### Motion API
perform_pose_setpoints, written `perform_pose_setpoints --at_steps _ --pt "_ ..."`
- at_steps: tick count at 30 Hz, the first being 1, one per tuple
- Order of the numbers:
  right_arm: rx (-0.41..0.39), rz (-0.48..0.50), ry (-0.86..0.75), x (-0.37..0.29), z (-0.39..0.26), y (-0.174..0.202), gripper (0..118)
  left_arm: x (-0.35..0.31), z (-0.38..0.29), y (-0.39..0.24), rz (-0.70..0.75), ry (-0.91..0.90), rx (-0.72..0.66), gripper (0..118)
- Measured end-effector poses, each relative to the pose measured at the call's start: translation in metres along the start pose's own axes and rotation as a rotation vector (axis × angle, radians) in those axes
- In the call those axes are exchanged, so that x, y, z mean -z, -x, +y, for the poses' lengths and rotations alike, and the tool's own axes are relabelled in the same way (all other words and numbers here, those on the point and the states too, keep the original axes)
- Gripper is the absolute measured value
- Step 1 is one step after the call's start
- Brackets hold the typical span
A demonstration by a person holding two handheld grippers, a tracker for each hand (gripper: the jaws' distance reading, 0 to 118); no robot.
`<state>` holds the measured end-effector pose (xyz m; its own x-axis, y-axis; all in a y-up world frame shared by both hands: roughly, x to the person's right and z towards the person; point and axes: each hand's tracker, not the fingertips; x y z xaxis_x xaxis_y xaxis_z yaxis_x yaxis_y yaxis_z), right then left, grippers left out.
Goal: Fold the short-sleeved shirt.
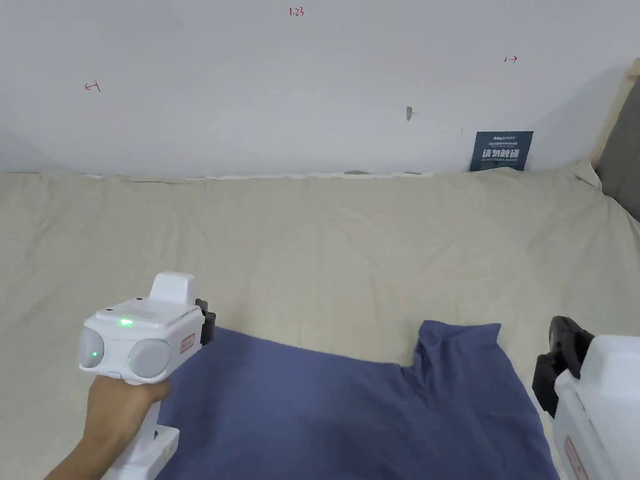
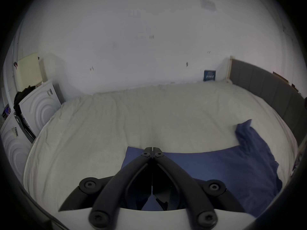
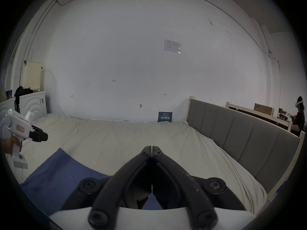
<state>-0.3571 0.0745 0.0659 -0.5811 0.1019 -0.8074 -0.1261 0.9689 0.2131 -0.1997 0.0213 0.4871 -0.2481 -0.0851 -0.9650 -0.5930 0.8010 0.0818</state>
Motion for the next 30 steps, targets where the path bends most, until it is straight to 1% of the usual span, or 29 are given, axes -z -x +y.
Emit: perform_pose_setpoints --at_steps 2,3,4,5,7,8,10,13,15,17,18,19,20,21,22,23,24,25,26,27,28,29,30 --pt "0.004 -0.005 0.016 0.018 -0.002 0.000 1 0.030 0.004 0.023 -0.003 0.062 -0.026 0" --pt "0.004 -0.009 0.024 0.026 -0.004 0.000 1 0.040 0.006 0.032 -0.001 0.089 -0.033 2" --pt "0.004 -0.012 0.034 0.035 -0.006 -0.001 1 0.056 0.006 0.044 -0.016 0.130 -0.058 13" --pt "0.000 -0.016 0.042 0.043 -0.008 0.000 2 0.070 0.007 0.055 -0.023 0.184 -0.076 32" --pt "-0.007 -0.023 0.059 0.057 -0.013 -0.001 2 0.090 0.006 0.072 -0.025 0.243 -0.136 90" --pt "-0.010 -0.025 0.069 0.064 -0.016 -0.002 2 0.101 0.003 0.080 -0.021 0.286 -0.156 99" --pt "-0.017 -0.030 0.092 0.075 -0.022 -0.003 2 0.116 -0.005 0.087 -0.003 0.290 -0.178 97" --pt "-0.019 -0.037 0.130 0.087 -0.031 -0.007 2 0.134 -0.015 0.094 0.010 0.367 -0.189 97" --pt "-0.012 -0.041 0.152 0.092 -0.037 -0.010 2 0.141 -0.025 0.098 0.014 0.380 -0.190 94" --pt "-0.005 -0.043 0.182 0.096 -0.042 -0.014 2 0.142 -0.033 0.091 0.010 0.391 -0.185 70" --pt "0.001 -0.042 0.204 0.098 -0.045 -0.016 2 0.137 -0.033 0.086 0.020 0.340 -0.155 69" --pt "0.012 -0.042 0.224 0.101 -0.047 -0.019 2 0.134 -0.030 0.083 0.018 0.347 -0.153 63" --pt "0.029 -0.039 0.250 0.105 -0.050 -0.022 2 0.132 -0.030 0.081 0.016 0.346 -0.156 51" --pt "0.043 -0.041 0.273 0.110 -0.053 -0.026 3 0.128 -0.030 0.080 0.004 0.337 -0.157 34" --pt "0.057 -0.047 0.303 0.115 -0.056 -0.028 6 0.125 -0.030 0.079 -0.005 0.331 -0.157 2" --pt "0.067 -0.043 0.352 0.124 -0.058 -0.031 14 0.126 -0.029 0.079 -0.067 0.329 -0.181 2" --pt "0.088 -0.026 0.380 0.132 -0.063 -0.035 24 0.122 -0.027 0.075 -0.010 0.321 -0.157 2" --pt "0.112 -0.015 0.411 0.141 -0.067 -0.039 46 0.115 -0.025 0.072 -0.019 0.298 -0.144 2" --pt "0.110 -0.007 0.472 0.152 -0.072 -0.041 65 0.106 -0.021 0.070 0.020 0.263 -0.107 2" --pt "0.129 -0.003 0.520 0.162 -0.079 -0.043 82 0.097 -0.018 0.070 0.019 0.238 -0.111 2" --pt "0.142 -0.007 0.552 0.171 -0.087 -0.044 101 0.086 -0.015 0.068 0.005 0.219 -0.117 2" --pt "0.145 -0.007 0.590 0.180 -0.096 -0.044 107 0.076 -0.012 0.066 -0.007 0.199 -0.123 2" --pt "0.154 -0.015 0.623 0.189 -0.104 -0.044 106 0.065 -0.009 0.064 -0.016 0.186 -0.124 2"
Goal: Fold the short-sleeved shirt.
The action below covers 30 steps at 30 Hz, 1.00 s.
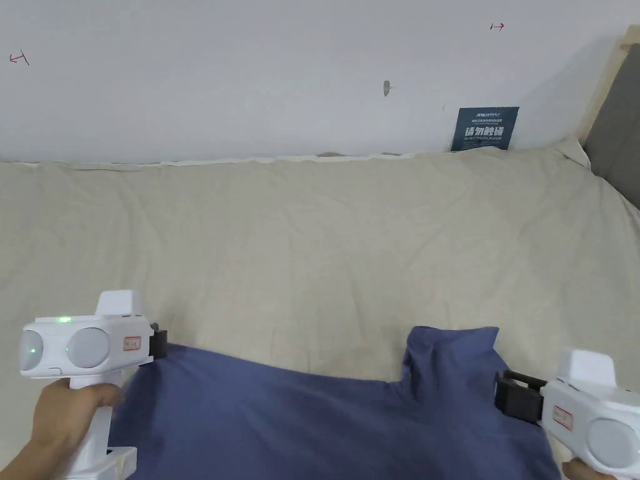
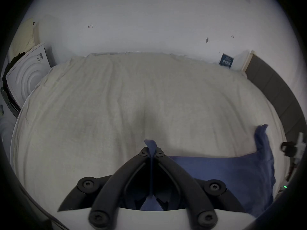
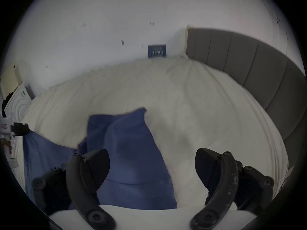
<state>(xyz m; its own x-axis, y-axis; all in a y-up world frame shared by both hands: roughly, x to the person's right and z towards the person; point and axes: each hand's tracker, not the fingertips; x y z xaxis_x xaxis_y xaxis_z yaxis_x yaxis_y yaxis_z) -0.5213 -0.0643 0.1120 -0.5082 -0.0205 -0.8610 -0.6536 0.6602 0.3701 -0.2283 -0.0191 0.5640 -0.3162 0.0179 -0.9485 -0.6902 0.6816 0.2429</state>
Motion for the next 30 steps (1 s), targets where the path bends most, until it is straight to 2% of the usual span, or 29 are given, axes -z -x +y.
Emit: perform_pose_setpoints --at_steps 3,5,6,7,8,9,10,14,21,26,30 --pt "-0.059 -0.025 0.091 0.033 -0.003 0.005 99 -0.034 0.003 -0.014 -0.025 -0.029 -0.004 2" --pt "-0.092 -0.037 0.137 0.047 -0.006 0.011 67 -0.040 0.000 -0.007 -0.022 -0.035 0.001 2" --pt "-0.105 -0.039 0.177 0.055 -0.008 0.014 58 -0.045 0.000 -0.008 -0.023 -0.039 0.000 2" --pt "-0.108 -0.028 0.190 0.057 -0.011 0.016 56 -0.050 -0.001 -0.008 -0.023 -0.042 0.000 2" --pt "-0.107 -0.054 0.124 0.047 -0.012 0.019 43 -0.054 -0.003 -0.010 -0.040 -0.036 -0.018 2" --pt "-0.115 -0.033 0.132 0.041 -0.009 0.020 20 -0.054 -0.004 -0.008 -0.037 -0.037 -0.017 2" --pt "-0.124 -0.002 0.137 0.039 -0.007 0.021 3 -0.057 -0.005 -0.008 -0.036 -0.038 -0.020 2" --pt "-0.223 -0.030 0.098 0.019 0.000 0.032 3 -0.067 -0.010 -0.002 -0.031 -0.057 -0.079 2" --pt "-0.293 -0.057 -0.237 -0.090 0.056 0.047 3 -0.136 0.001 -0.014 0.005 -0.207 -0.101 2" --pt "-0.317 -0.051 -0.502 -0.169 0.124 0.067 3 -0.213 0.049 -0.015 0.043 -0.371 -0.101 2" --pt "-0.289 -0.001 -0.672 -0.229 0.178 0.082 3 -0.265 0.097 -0.009 0.094 -0.502 -0.095 2"
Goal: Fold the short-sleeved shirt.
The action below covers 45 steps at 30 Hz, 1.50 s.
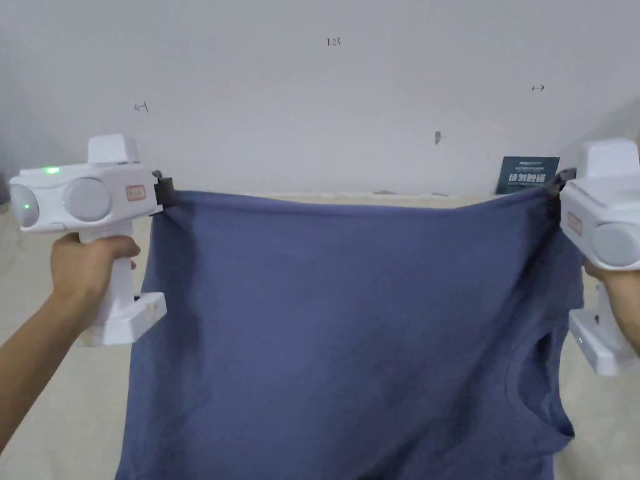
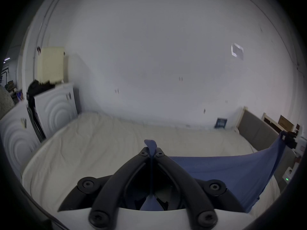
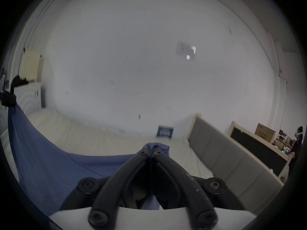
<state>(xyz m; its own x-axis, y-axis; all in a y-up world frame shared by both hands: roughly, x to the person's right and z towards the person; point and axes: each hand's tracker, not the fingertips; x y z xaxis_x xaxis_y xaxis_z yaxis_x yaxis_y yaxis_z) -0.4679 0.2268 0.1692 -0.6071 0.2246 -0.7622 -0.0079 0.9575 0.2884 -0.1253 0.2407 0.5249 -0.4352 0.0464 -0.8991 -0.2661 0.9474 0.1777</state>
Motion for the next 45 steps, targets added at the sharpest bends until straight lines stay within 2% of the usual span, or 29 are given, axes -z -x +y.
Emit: perform_pose_setpoints --at_steps 8,10,15,19,28,32,39,45 --pt "0.038 0.002 -0.231 -0.010 0.108 -0.003 3 -0.009 0.097 0.020 0.062 -0.208 -0.030 2" --pt "0.052 0.004 -0.258 -0.005 0.120 -0.005 3 -0.008 0.105 0.023 0.056 -0.218 -0.092 2" --pt "0.061 0.032 -0.276 0.008 0.110 -0.003 3 0.006 0.084 0.028 0.050 -0.199 -0.102 2" --pt "0.059 0.061 -0.222 0.031 0.069 0.002 3 0.040 0.038 0.033 0.056 -0.123 -0.093 2" --pt "0.097 0.142 0.064 0.066 -0.069 0.016 3 0.077 -0.103 0.037 0.045 0.154 -0.131 2" --pt "0.144 0.171 0.188 0.040 -0.140 0.024 3 0.066 -0.179 0.041 0.042 0.256 -0.124 2" --pt "0.237 0.229 0.376 -0.053 -0.247 0.025 3 -0.025 -0.288 0.006 0.059 0.421 -0.114 2" --pt "0.254 0.238 0.496 -0.141 -0.311 0.022 3 -0.095 -0.358 -0.013 0.090 0.539 -0.119 2"
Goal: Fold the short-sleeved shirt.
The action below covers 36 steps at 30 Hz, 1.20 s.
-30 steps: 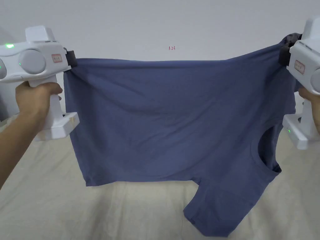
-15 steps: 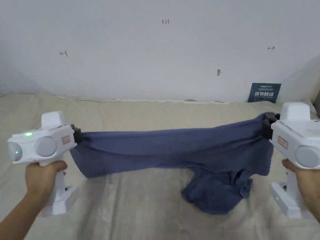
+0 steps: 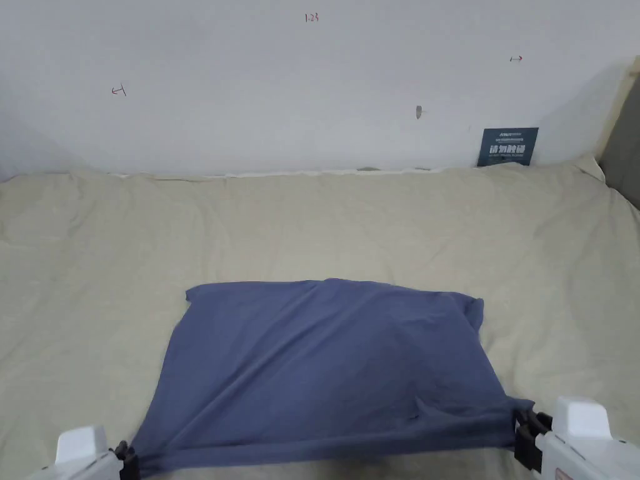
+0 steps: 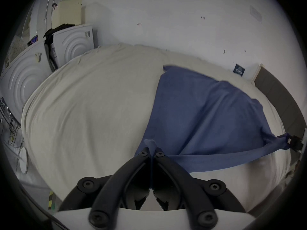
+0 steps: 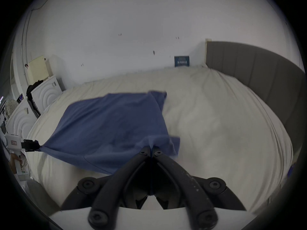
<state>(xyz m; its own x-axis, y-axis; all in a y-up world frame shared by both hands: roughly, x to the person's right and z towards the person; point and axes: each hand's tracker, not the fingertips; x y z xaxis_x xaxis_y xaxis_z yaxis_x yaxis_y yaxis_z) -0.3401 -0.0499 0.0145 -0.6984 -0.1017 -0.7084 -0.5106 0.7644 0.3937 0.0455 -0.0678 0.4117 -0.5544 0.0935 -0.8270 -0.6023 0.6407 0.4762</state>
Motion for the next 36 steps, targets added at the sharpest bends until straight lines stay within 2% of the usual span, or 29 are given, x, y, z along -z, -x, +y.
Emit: perform_pose_setpoints --at_steps 8,11,14,15,17,18,19,20,21,24,26,27,28,32,33,35,36 --pt "0.073 -0.027 0.205 -0.028 -0.094 -0.003 3 -0.016 -0.066 -0.008 0.054 0.103 0.068 2" --pt "0.097 -0.050 0.277 -0.015 -0.111 -0.005 3 -0.028 -0.055 -0.024 0.056 0.095 0.078 2" --pt "0.097 -0.060 0.255 -0.015 -0.105 -0.001 4 -0.023 -0.047 -0.017 0.075 0.113 0.089 5" --pt "0.099 -0.061 0.264 -0.014 -0.101 -0.002 10 -0.025 -0.045 -0.017 0.070 0.117 0.084 13" --pt "0.098 -0.062 0.255 -0.017 -0.089 -0.003 33 -0.031 -0.039 -0.019 0.071 0.122 0.060 73" --pt "0.094 -0.059 0.232 -0.021 -0.080 -0.003 50 -0.045 -0.030 -0.023 0.066 0.115 0.050 100" --pt "0.085 -0.063 0.200 -0.024 -0.071 -0.002 81 -0.051 -0.026 -0.025 0.048 0.099 0.039 118" --pt "0.073 -0.077 0.166 -0.037 -0.058 0.008 102 -0.060 -0.021 -0.030 0.026 0.042 0.018 118" --pt "0.067 -0.084 0.120 -0.044 -0.046 0.011 113 -0.072 -0.014 -0.037 0.020 -0.037 0.005 117" --pt "0.062 -0.075 -0.083 -0.065 -0.015 0.017 112 -0.096 0.006 -0.049 -0.025 -0.158 0.000 114" --pt "0.034 -0.070 -0.159 -0.080 0.006 0.025 112 -0.104 0.016 -0.049 -0.045 -0.254 0.003 114" --pt "0.016 -0.068 -0.209 -0.087 0.014 0.029 112 -0.112 0.022 -0.056 -0.048 -0.311 0.004 114" --pt "-0.005 -0.068 -0.257 -0.117 0.034 0.053 112 -0.119 0.027 -0.062 -0.044 -0.359 0.010 113" --pt "-0.110 -0.124 -0.425 -0.146 0.050 0.078 109 -0.136 0.042 -0.081 -0.030 -0.536 0.033 109" --pt "-0.129 -0.134 -0.454 -0.150 0.051 0.083 107 -0.140 0.044 -0.085 -0.035 -0.571 0.043 102" --pt "-0.152 -0.142 -0.491 -0.156 0.051 0.092 95 -0.148 0.047 -0.102 -0.031 -0.627 0.075 73" --pt "-0.159 -0.137 -0.500 -0.157 0.050 0.095 85 -0.148 0.048 -0.107 -0.016 -0.648 0.102 53"
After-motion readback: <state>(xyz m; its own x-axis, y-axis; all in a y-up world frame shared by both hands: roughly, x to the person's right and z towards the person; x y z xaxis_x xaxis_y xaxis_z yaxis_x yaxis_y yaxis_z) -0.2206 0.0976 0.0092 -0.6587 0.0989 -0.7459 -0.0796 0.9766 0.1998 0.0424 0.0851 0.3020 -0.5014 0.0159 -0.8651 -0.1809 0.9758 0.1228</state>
